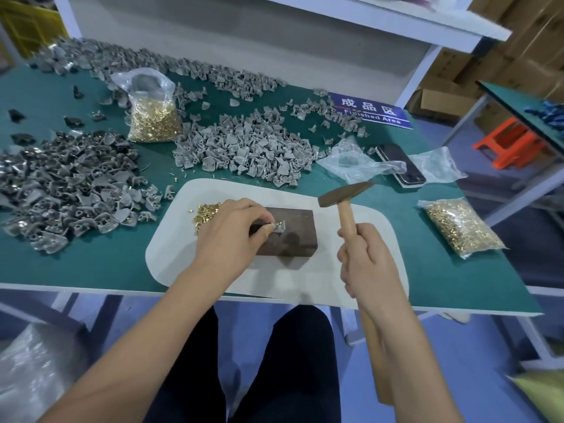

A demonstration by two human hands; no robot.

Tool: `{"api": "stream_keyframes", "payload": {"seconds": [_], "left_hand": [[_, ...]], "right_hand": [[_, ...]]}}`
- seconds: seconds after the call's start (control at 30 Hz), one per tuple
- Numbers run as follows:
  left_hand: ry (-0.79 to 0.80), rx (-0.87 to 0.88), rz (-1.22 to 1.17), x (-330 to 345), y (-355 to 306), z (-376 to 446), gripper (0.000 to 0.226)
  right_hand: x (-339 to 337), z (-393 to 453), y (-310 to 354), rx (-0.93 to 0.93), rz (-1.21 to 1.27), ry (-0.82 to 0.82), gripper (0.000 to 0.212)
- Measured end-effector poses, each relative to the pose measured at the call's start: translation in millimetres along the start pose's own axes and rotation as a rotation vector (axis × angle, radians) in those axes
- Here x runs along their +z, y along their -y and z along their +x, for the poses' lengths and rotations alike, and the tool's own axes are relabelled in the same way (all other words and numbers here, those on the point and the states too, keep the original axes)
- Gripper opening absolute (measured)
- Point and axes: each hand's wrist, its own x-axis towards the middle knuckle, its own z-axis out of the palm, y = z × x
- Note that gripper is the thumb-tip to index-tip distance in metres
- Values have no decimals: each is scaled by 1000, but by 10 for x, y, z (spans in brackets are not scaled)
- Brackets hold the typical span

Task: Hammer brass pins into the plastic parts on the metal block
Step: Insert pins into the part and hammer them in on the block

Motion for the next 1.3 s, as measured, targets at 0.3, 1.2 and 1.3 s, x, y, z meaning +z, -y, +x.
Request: {"api": "stream_keyframes", "payload": {"seconds": [0.3, 1.2, 1.3], "left_hand": [[-25, -15, 24, 11, 19, -1, 4], [-29, 39, 113, -19, 44, 56, 11], [-27, 41, 121, -23, 53, 60, 9]], "right_hand": [[222, -190, 130, -207, -403, 5, 24], [271, -183, 265, -327, -472, -143, 42], [322, -201, 243, -268, -576, -10, 31]]}}
